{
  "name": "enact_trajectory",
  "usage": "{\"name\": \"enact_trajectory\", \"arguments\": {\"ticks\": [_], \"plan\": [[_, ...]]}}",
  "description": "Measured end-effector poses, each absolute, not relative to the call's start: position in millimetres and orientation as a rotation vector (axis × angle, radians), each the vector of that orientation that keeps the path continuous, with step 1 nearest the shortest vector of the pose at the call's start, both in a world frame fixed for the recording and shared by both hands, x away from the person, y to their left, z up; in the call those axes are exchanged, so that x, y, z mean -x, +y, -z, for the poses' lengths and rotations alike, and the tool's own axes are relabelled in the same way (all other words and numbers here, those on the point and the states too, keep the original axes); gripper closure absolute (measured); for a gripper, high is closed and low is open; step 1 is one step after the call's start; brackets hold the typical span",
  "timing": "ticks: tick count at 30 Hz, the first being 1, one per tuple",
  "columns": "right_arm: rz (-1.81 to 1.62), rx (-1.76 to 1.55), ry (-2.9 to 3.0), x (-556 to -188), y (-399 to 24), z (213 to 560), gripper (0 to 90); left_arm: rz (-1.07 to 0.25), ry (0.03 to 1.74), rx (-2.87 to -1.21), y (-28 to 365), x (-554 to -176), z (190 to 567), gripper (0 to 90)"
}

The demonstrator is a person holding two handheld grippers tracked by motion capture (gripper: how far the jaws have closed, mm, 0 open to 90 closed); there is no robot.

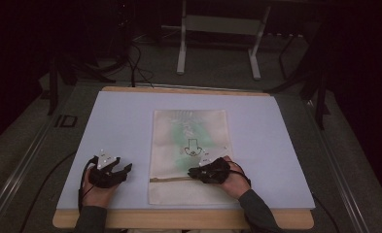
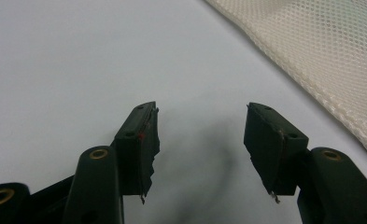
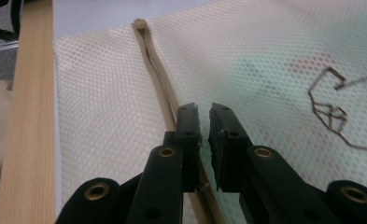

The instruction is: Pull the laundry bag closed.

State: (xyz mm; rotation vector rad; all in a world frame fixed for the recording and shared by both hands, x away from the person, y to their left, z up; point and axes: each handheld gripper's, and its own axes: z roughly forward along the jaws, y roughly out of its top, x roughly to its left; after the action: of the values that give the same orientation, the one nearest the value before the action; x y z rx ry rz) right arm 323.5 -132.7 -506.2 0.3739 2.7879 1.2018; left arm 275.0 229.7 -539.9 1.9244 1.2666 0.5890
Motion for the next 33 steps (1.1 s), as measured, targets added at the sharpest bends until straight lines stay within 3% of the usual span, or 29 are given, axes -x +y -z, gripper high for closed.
{"name": "enact_trajectory", "arguments": {"ticks": [33], "plan": [[-1.223,-0.222,2.871,-319.2,-60.1,510.8,79.3,-0.586,1.257,-1.939,228.9,-275.3,540.1,44.0]]}}
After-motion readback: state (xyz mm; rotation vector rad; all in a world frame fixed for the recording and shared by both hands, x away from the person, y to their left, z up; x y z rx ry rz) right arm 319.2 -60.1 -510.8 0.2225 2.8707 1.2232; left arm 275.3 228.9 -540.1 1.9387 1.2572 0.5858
